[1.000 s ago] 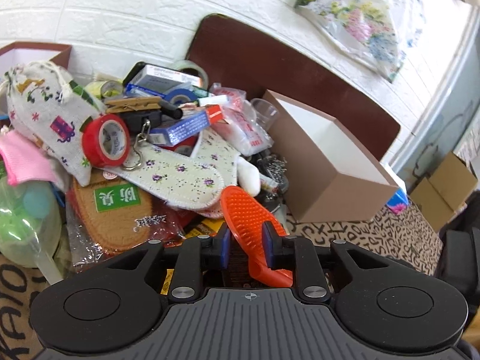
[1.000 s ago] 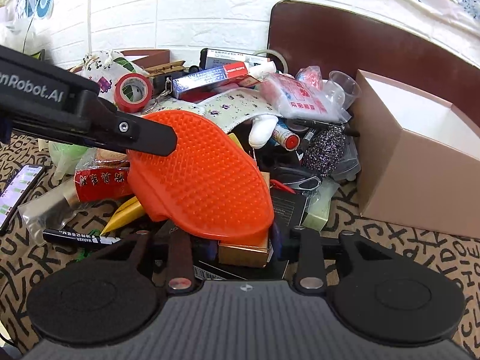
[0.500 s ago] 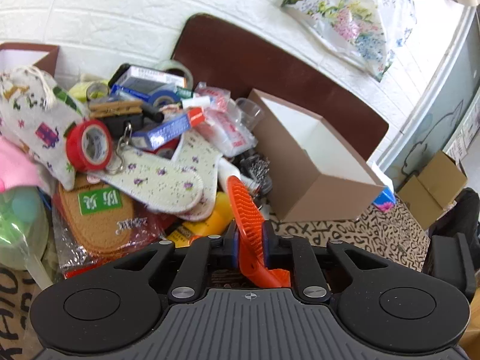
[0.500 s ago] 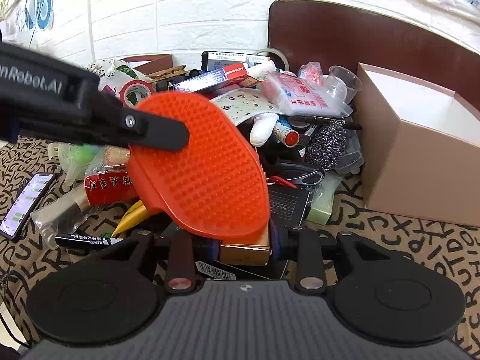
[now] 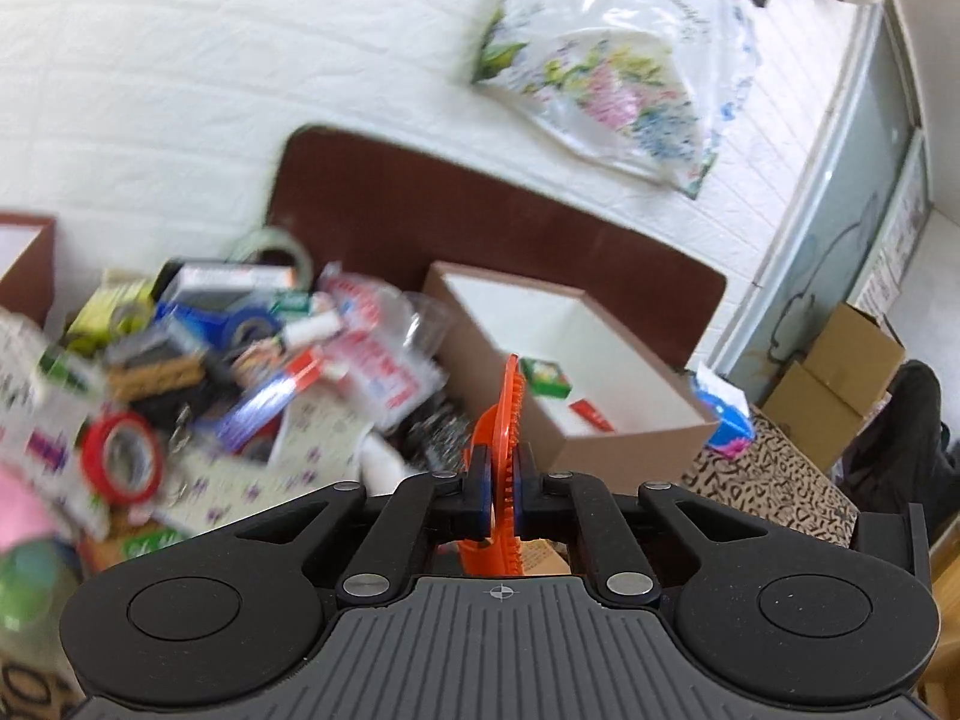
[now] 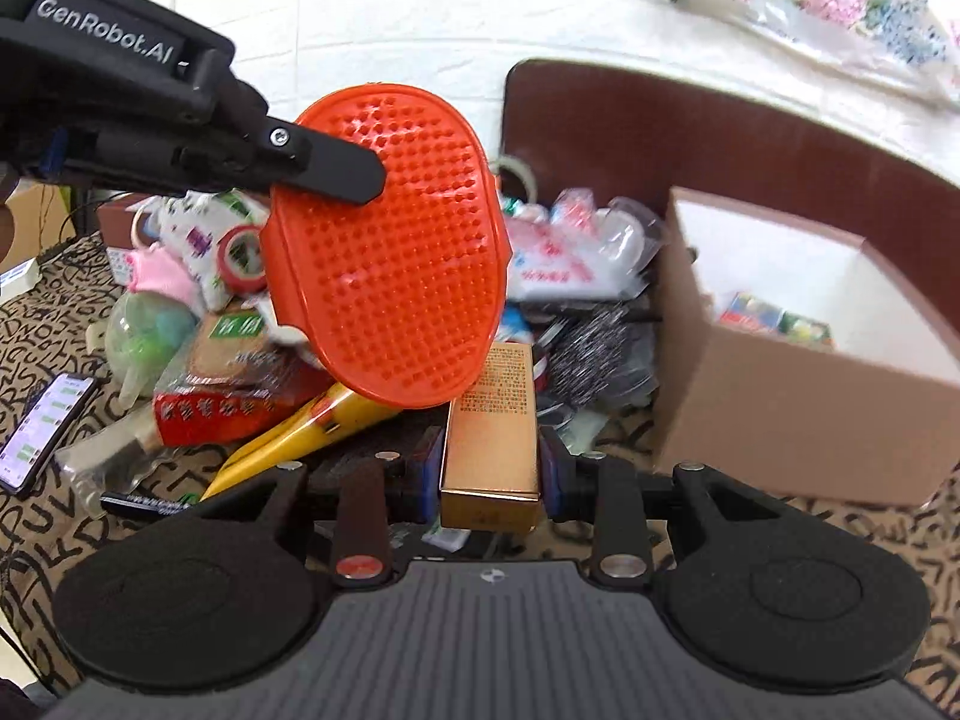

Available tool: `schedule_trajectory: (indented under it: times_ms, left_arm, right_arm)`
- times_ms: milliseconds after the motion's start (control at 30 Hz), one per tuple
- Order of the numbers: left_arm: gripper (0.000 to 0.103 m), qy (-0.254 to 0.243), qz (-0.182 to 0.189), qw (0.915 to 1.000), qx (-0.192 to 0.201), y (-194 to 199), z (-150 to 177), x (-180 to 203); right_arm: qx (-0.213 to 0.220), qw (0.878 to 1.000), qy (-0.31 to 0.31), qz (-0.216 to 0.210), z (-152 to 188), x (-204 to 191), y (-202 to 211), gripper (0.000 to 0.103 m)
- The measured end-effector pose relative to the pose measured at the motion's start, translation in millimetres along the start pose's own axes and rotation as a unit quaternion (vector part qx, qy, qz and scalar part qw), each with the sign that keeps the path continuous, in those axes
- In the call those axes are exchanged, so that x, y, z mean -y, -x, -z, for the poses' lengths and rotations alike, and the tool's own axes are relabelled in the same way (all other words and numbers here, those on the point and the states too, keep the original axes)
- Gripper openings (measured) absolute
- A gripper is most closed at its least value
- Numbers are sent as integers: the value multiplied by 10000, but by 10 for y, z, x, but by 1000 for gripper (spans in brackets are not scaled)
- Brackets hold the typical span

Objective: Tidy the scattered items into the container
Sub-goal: 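Lift the held brush and gold box and carry them over the white box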

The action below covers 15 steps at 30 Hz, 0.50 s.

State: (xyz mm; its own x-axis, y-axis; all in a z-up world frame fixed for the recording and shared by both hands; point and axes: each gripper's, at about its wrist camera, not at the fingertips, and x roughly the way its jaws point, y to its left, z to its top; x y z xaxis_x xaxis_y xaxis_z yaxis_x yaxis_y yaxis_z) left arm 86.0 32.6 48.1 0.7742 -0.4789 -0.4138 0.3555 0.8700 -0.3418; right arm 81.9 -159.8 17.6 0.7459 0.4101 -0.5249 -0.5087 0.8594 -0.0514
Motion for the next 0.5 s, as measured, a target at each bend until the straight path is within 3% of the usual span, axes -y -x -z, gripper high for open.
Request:
schedule_trajectory:
  times_ms: [267, 500]
  left_arm:
    - [1, -361, 304, 9986, 244, -256, -449, 358]
    - [0, -350, 418, 9985, 34, -891, -802, 612]
  right_arm:
    - [342, 9984, 43, 453, -309, 410, 150, 36]
    - [496, 9934, -28, 1034, -601, 949, 146, 36]
